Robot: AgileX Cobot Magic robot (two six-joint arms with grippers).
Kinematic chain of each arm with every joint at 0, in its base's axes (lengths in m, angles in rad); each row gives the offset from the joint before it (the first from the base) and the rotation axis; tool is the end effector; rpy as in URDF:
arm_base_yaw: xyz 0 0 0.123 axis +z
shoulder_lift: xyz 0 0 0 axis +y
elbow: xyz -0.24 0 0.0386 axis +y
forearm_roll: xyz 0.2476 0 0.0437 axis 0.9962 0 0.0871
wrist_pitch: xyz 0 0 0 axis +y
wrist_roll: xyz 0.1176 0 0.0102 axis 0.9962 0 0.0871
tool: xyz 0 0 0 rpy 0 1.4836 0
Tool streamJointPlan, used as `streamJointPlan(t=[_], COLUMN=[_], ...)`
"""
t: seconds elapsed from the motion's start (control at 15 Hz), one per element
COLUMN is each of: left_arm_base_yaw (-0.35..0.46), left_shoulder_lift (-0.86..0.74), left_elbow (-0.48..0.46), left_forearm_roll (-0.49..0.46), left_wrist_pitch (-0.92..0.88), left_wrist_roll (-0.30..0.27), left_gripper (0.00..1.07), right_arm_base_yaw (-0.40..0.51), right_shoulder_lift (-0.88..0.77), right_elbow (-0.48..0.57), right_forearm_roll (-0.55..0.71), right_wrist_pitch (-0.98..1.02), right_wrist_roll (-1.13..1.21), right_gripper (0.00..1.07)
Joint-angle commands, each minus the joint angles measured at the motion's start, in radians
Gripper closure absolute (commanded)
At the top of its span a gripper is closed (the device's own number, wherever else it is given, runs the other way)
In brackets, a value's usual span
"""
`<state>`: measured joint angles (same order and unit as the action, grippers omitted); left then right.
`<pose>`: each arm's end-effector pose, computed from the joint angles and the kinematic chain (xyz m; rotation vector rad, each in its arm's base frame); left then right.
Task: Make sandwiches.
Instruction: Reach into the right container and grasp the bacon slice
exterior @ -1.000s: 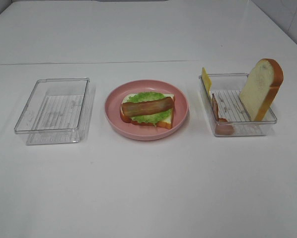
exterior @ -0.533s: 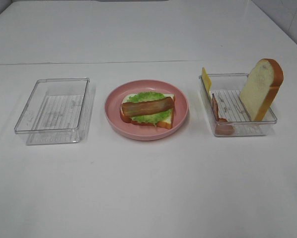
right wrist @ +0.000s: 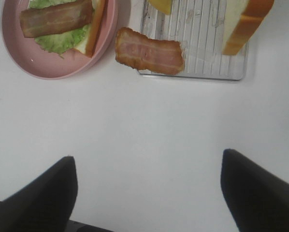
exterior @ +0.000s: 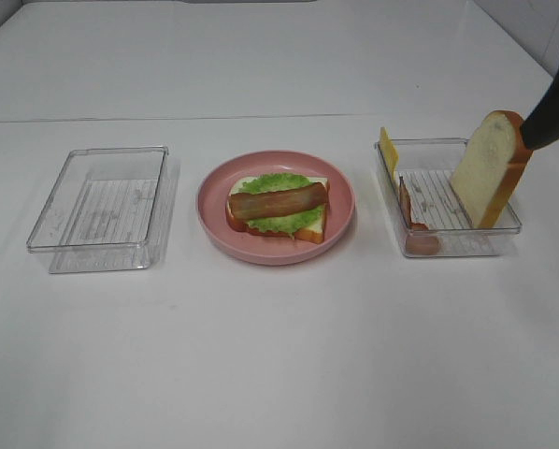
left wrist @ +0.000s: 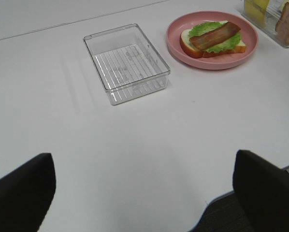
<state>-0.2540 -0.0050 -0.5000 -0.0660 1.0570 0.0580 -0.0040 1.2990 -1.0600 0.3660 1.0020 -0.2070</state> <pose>0.0571 -0.0218 0.2656 0.3200 2.0145 -0.2019 0.2725 0.0345 0.2470 -0.0931 2.6645 0.4090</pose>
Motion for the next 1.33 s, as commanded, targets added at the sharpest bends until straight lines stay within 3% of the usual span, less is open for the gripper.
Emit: streamJointPlan(t=[0.07,0.2,0.47,0.73,1.13,1.33], left_arm_base_yaw=[0.002,0.002,0.002,0.002,0.002,0.002], left_shoulder_lift=[-0.021,-0.021,-0.021,-0.021,-0.021,-0.021], left_elbow=[0.002,0.002,0.002,0.002,0.002,0.002], left_forearm_roll=[-0.008,-0.008,-0.008,-0.008,-0.008,-0.008], left_wrist_pitch=[-0.011,-0.011,-0.011,-0.011,-0.011,-0.011], left_wrist_roll=[0.000,0.000,0.000,0.000,0.000,0.000], left_gripper=[0.13,0.13,0.13,0.13,0.13,0.13], right_arm_base_yaw=[-0.001,0.100,0.198,0.215,0.215,0.215], right_shoulder_lift=[0.138,0.311,0.486,0.676,0.810,0.829], right_elbow=[-0.105,-0.225,-0.381,-0.529,-0.565,-0.565], right_forearm_roll=[0.010,-0.055,-0.094,-0.095,-0.096,-0.096], right_wrist_pitch=[0.033,0.080,0.123,0.128,0.125,0.095], right_wrist_roll=[-0.016,0.017,0.072,0.133,0.143,0.143], right_gripper=[0.31,0.33,0.37,0.41,0.43,0.61])
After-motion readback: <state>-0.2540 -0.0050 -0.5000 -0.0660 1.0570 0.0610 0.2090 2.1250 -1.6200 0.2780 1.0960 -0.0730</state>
